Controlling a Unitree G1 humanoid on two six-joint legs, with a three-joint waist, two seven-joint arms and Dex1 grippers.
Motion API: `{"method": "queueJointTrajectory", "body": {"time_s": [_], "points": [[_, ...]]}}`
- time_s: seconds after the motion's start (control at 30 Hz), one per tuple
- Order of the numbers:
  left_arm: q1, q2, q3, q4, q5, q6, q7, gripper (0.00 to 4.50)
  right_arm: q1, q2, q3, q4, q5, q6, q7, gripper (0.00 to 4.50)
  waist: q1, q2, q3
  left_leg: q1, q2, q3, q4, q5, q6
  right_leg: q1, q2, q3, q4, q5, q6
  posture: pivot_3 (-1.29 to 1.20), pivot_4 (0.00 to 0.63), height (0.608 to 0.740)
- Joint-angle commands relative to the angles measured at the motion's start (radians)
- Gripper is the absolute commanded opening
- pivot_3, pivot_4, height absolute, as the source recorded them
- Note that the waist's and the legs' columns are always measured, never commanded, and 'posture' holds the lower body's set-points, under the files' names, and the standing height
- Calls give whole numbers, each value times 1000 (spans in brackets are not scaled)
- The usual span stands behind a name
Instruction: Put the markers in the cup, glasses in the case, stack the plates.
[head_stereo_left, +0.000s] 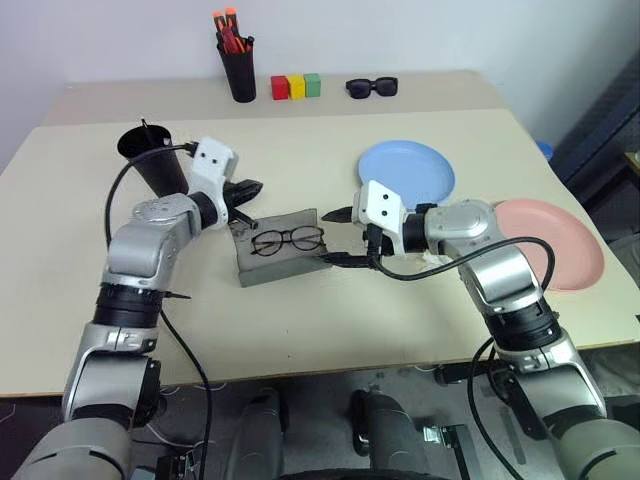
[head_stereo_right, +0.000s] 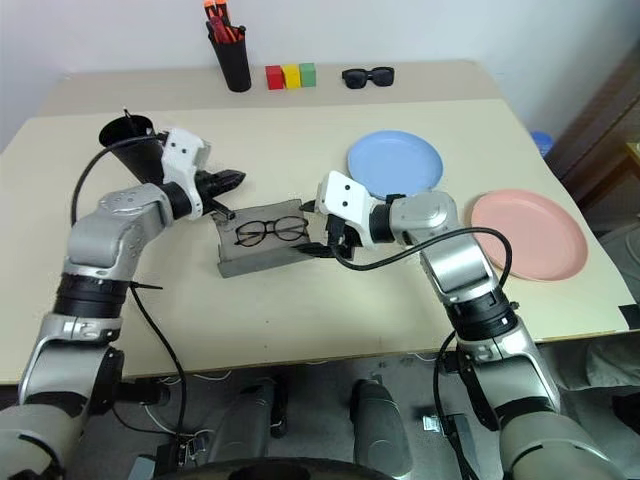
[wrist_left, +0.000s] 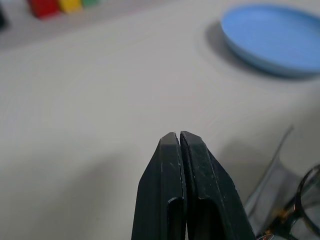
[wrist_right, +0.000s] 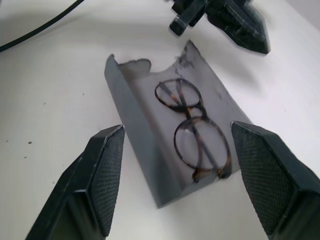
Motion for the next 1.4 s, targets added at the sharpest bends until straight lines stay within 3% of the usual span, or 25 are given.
{"method": "queueJointTrajectory", "body": {"time_s": [0.03,0.2,0.57,0.87,1.07,1.23,1.4], "points": [[-60,7,-51,62,61,-52,-65,33,35,-40,-34,-100,11,46,-52,3420,4,0,0,0,0,0,0,0,0,0,0,0,0,0,0,0,150,740],[-58,20,-77,39,62,-49,-173,33,91,-91,-49,-146,23,71,-84,3420,9,0,0,-1,0,0,0,0,0,0,0,0,-2,0,-1,0,150,740],[152,124,-81,-295,18,35,-311,33,85,-117,-44,-68,26,40,-122,3420,8,0,0,-1,0,0,0,0,0,1,0,0,-2,0,-1,0,150,740],[225,122,-56,-364,37,29,-227,33,59,-110,-20,-20,22,16,-128,3420,10,-1,0,-1,0,-1,1,0,0,1,0,0,-2,0,-1,0,150,740],[285,153,-59,-423,37,-41,-255,33,58,-113,-18,-13,22,5,-133,3420,10,-1,0,-1,0,-1,1,0,0,1,0,0,-2,0,-1,0,150,740],[267,80,52,-409,-14,-132,-190,33,32,-128,-64,46,-4,-2,-190,3420,12,-1,0,-1,0,-1,1,0,0,1,-1,0,-3,0,-1,0,150,740],[327,53,150,-526,-149,-130,-232,33,-55,-164,-34,276,-170,-113,-346,3420,8,-1,0,-1,0,0,2,0,0,1,-1,0,-3,0,-2,0,150,740]]}}
